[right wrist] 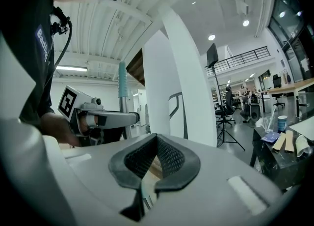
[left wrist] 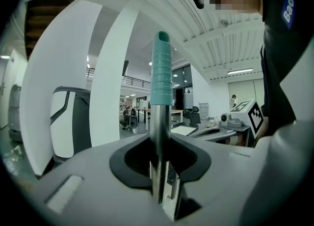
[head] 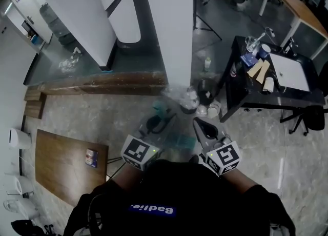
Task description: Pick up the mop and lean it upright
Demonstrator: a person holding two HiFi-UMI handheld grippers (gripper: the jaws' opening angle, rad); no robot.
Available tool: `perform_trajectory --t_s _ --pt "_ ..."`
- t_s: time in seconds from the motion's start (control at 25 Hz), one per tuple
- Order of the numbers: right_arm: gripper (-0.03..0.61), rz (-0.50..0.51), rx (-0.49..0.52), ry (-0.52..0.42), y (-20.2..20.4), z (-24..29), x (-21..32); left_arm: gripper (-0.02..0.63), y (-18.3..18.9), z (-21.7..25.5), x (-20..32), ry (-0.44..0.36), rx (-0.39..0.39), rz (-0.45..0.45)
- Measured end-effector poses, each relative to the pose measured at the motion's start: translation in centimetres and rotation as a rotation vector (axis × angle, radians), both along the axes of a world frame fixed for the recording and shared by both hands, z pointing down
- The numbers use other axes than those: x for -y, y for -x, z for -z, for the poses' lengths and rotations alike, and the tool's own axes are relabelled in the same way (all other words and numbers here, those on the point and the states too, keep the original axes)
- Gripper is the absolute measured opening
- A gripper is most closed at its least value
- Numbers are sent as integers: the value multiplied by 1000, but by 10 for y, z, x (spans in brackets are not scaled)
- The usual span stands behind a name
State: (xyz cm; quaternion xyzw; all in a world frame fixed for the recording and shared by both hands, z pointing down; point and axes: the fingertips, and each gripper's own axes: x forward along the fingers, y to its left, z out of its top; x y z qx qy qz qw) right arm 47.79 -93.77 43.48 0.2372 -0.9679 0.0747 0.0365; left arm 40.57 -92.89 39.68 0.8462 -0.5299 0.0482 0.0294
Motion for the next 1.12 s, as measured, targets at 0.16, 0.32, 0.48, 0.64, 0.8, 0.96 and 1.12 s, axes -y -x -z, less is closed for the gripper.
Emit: perform_trajectory --t_s 0.16,0.32,0.48,0.64,0.8,0.96,1.12 --pt "2 -45 5 20 -8 0 33 104 4 -11 37 17 14 0" --pt "2 -104 -10 7 -10 0 59 103 11 -23 69 27 4 -28" --pt "2 -171 -23 0 -5 4 71 103 21 -36 98 39 0 -81" --pt "2 -224 -61 1 5 6 75 103 37 -57 126 71 -14 -124" --pt "2 -289 -90 8 10 8 77 103 55 -90 158 105 -23 -142" --pt "2 -342 -137 24 11 -1 77 103 74 -131 185 173 -4 -137" --pt "2 -395 -177 48 7 -7 74 103 83 -164 204 218 16 -128"
